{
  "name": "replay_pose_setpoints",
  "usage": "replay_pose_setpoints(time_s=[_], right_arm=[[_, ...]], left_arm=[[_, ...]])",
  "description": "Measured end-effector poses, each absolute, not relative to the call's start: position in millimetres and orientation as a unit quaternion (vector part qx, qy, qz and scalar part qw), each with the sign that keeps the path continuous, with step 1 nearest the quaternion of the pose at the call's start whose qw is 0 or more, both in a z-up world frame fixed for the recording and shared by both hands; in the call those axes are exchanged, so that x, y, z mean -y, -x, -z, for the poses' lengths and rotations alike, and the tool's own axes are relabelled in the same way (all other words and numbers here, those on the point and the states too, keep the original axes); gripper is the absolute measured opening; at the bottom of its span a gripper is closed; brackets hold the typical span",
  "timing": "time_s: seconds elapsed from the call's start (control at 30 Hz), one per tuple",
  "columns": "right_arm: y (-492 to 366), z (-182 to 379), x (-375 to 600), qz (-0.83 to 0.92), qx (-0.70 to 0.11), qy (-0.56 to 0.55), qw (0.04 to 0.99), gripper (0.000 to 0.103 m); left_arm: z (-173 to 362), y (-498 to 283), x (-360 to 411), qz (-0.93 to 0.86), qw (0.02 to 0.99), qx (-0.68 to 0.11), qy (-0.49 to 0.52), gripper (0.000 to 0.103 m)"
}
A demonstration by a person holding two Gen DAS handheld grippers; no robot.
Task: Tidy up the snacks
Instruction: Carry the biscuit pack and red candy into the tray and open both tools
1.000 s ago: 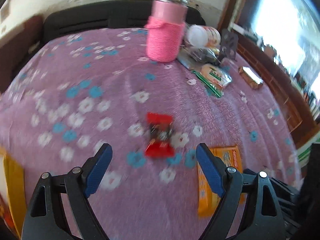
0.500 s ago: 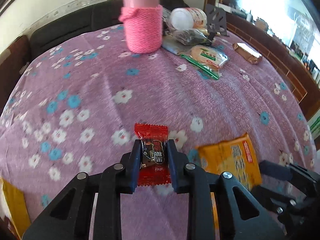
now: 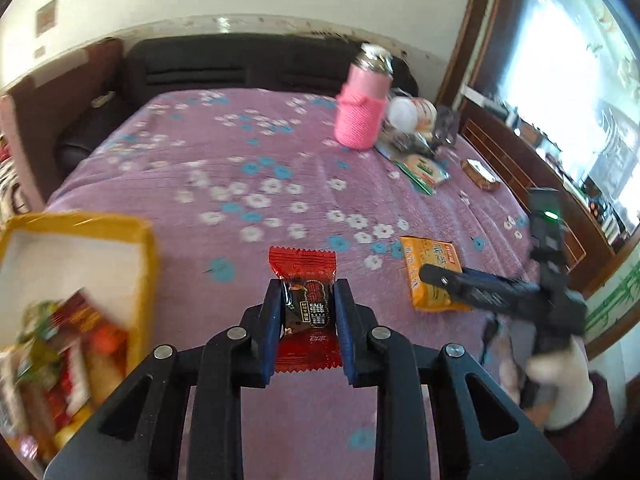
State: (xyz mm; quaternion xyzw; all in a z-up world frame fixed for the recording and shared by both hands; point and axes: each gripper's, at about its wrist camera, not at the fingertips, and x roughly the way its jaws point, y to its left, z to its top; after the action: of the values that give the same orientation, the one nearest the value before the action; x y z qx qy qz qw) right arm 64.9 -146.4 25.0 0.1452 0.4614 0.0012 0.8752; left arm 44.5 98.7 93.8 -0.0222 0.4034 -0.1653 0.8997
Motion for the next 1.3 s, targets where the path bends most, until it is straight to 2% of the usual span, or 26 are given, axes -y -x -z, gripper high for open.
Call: replay_pose_setpoints(time_s=[0.17,0.23,0.57,0.73,1.0,1.3], right_arm=[[-85.7,-22.7,118.3,0.042,-0.502,-0.065,0.861,0.081],[-87.3,-21.6,111.5,0.054,-0.506,-0.041,0.86,0.074],[-46.1,-30.1,112.0,0.023,-0.483,-0.085,0.871,0.072],[-27.5,-54.5,88.7,-0.022,-0.456,-0.093,0.885,0.072],[-8.1,-101.3,-26.6,-0.183,-0.417,-0.065,0.888,0.071],[-7.5,-91.7,-163.1,-0.281,-0.429,0.006,0.858,0.071]], left_arm=[[-101.9,-13.8,-140.0,0.129,0.911,-0.388,0.045,0.022],[-102.8,-1.0,-159.0,0.113,0.915,-0.384,0.058,0.022],[-91.8,40.7,-243.7,0.054,0.914,-0.376,0.143,0.023],[-81.4,49.3,-272.6,0.027,0.909,-0.379,0.171,0.023],[-73.8,54.5,-305.3,-0.009,0.909,-0.374,0.182,0.023],[-57.7,50.8,-329.4,-0.02,0.903,-0.384,0.191,0.023]])
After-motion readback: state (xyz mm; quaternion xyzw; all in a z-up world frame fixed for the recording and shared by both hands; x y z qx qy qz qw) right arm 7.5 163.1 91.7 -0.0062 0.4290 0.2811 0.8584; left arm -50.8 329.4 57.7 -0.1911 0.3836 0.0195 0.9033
